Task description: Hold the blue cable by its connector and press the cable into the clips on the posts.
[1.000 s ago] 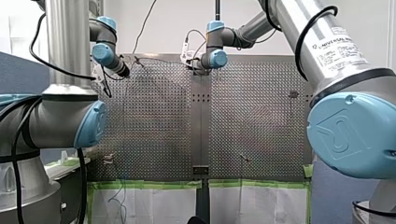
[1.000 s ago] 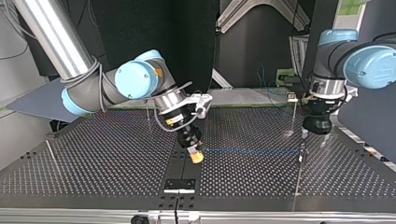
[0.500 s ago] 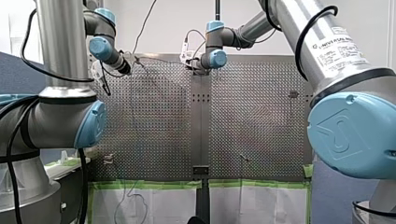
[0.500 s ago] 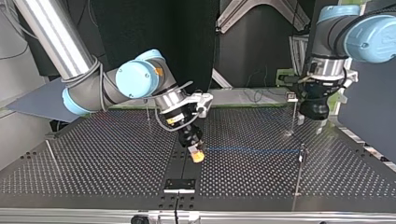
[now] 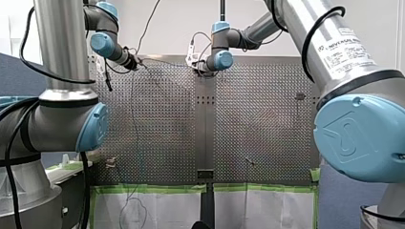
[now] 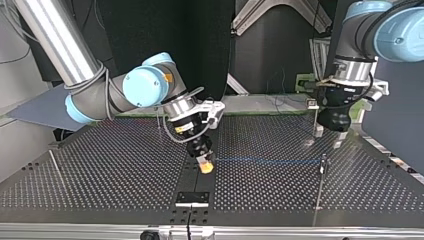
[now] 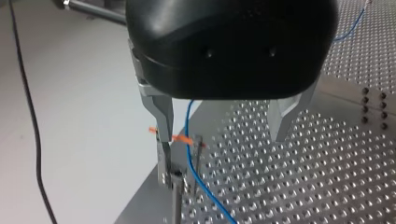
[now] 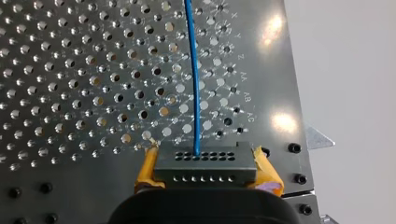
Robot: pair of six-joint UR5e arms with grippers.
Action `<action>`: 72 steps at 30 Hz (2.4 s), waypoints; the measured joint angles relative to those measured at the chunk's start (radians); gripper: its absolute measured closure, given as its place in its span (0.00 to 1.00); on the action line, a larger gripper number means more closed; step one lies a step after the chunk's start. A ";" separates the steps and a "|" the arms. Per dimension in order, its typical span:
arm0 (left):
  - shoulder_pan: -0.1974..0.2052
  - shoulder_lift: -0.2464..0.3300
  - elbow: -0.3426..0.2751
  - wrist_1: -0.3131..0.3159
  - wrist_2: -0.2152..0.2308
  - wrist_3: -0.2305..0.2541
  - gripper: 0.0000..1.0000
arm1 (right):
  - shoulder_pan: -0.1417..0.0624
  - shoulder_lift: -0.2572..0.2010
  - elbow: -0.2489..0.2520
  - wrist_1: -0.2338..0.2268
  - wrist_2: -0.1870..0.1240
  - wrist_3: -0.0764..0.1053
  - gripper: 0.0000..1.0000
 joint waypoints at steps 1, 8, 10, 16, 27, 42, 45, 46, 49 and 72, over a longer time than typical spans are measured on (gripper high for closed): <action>-0.001 0.002 0.002 -0.001 0.006 0.007 0.00 | 0.000 0.000 0.000 0.001 0.002 0.000 1.00; -0.004 0.009 0.009 -0.021 0.018 0.062 0.00 | 0.000 0.000 0.001 0.007 0.008 -0.003 1.00; -0.005 0.009 0.009 -0.025 0.011 0.083 0.00 | 0.000 0.000 0.001 0.008 0.009 -0.004 1.00; -0.005 0.010 0.011 -0.031 -0.007 0.137 0.00 | 0.001 0.000 0.001 0.008 0.009 -0.004 1.00; -0.003 0.017 0.023 -0.029 -0.009 0.235 0.00 | 0.000 0.000 0.001 0.008 0.009 -0.006 1.00; -0.009 0.006 0.035 -0.004 0.015 0.361 0.00 | -0.008 0.000 0.001 0.008 0.017 -0.004 1.00; -0.009 -0.004 0.035 -0.001 0.016 0.387 0.00 | -0.009 0.000 0.001 0.009 0.018 -0.004 1.00; -0.009 -0.005 0.035 0.000 0.016 0.394 0.00 | -0.009 0.000 0.001 0.009 0.019 -0.004 1.00; -0.009 -0.008 0.035 0.001 0.016 0.419 0.00 | -0.009 0.000 0.001 0.009 0.026 -0.005 1.00; -0.025 -0.004 0.035 0.014 0.017 0.446 0.00 | -0.009 0.000 0.001 0.009 0.030 -0.007 1.00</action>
